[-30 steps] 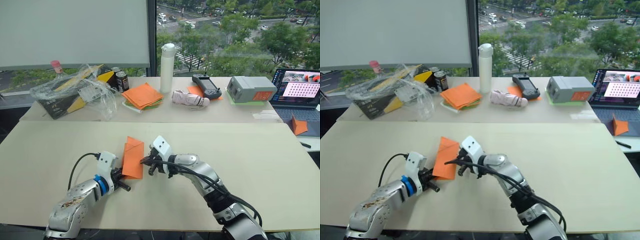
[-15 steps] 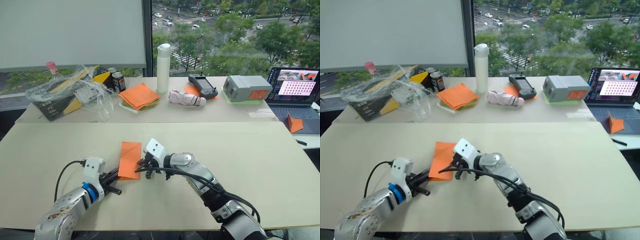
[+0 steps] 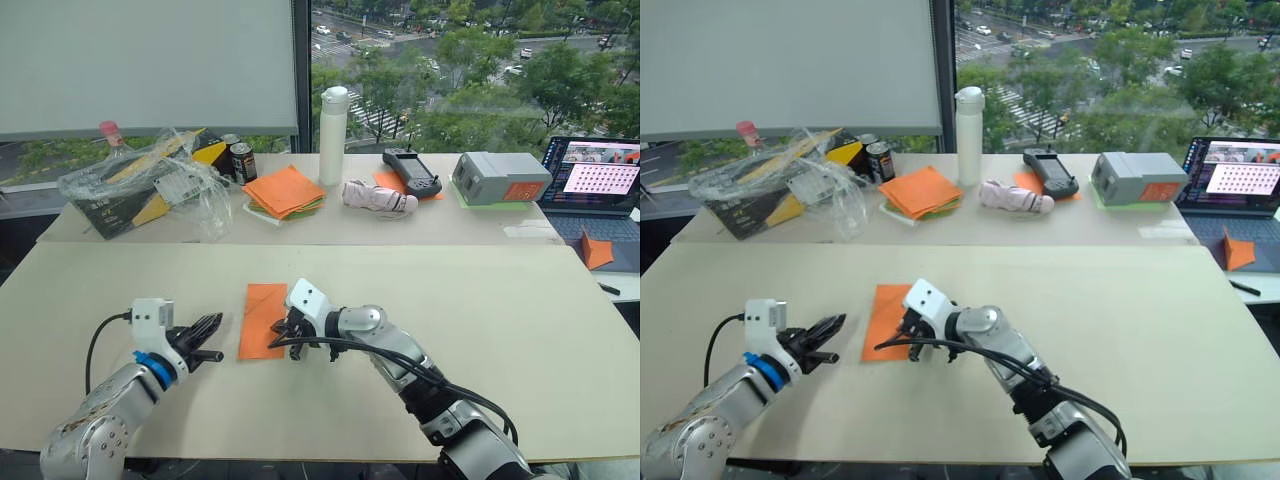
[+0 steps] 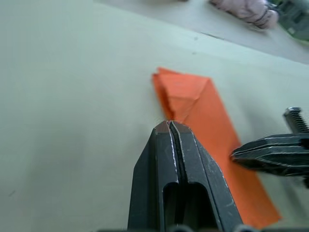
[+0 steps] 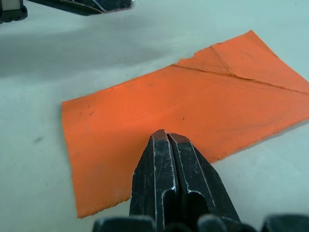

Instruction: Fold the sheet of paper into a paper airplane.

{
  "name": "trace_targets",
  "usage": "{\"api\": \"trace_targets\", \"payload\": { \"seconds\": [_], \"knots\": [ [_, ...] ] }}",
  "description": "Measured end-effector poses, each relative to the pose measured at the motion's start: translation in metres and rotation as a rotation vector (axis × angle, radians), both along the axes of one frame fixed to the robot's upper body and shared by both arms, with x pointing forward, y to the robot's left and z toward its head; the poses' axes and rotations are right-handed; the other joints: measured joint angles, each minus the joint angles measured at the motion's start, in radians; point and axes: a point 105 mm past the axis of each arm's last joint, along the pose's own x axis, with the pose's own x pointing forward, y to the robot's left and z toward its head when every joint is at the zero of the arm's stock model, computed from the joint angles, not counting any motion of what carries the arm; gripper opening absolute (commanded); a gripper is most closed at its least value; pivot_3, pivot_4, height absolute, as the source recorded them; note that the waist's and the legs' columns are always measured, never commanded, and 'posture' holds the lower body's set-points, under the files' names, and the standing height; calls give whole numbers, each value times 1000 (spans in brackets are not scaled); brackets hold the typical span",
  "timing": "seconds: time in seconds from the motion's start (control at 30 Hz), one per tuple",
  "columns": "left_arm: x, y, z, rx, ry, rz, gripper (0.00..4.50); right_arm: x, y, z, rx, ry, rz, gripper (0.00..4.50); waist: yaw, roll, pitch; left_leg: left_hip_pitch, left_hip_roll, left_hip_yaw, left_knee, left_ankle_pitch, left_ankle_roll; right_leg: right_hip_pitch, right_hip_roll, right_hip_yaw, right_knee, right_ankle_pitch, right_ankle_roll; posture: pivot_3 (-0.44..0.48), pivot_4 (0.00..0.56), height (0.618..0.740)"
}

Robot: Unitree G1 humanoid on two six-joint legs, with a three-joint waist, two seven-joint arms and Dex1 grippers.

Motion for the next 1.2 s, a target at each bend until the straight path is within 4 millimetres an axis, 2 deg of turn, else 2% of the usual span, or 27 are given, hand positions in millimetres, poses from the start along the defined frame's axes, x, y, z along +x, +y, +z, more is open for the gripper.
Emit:
{"api": "trace_targets", "payload": {
  "seconds": [0.2, 0.27, 0.4, 0.7, 1.03, 1.2],
  "knots": [
    [-7, -24, -20, 58, 82, -123, 0, 0, -1, 0, 1, -1, -7, 25, -2, 0, 0, 0, 0, 0, 0, 0, 0, 0, 0, 0, 0, 0, 0, 0, 150, 740],
    [-11, -26, -31, 73, 120, -140, 0, 1, -1, 0, 2, -2, -12, 25, -2, 0, 0, 0, 0, 0, 0, 0, 0, 0, 0, 0, 0, 0, 0, 0, 150, 740],
    [-15, -22, -37, 120, 116, -155, 0, 1, -4, -1, 3, -4, -26, 25, 0, 0, 0, 1, 0, 0, 0, 0, 0, 0, 0, 0, 0, 0, 0, 0, 150, 740],
    [-16, -19, -41, 153, 106, -162, 0, 4, -5, -1, -1, -18, -59, 25, -1, 2, -1, 2, 0, 0, -1, 0, 0, 1, 0, 0, 0, 0, 0, 0, 150, 740],
    [-16, -20, -41, 157, 106, -165, 0, 24, -6, 2, -11, -32, -164, 25, -1, 2, -2, 3, 0, 0, -1, 0, 0, 2, 0, 0, 0, 0, 0, 0, 150, 740],
    [-15, -22, -41, 153, 104, -165, 0, 44, -7, 7, -28, -52, -231, 25, -1, 3, -2, 5, 0, 0, -1, 0, 0, 4, 0, 0, 0, 0, 0, 0, 150, 740]
  ]
}}
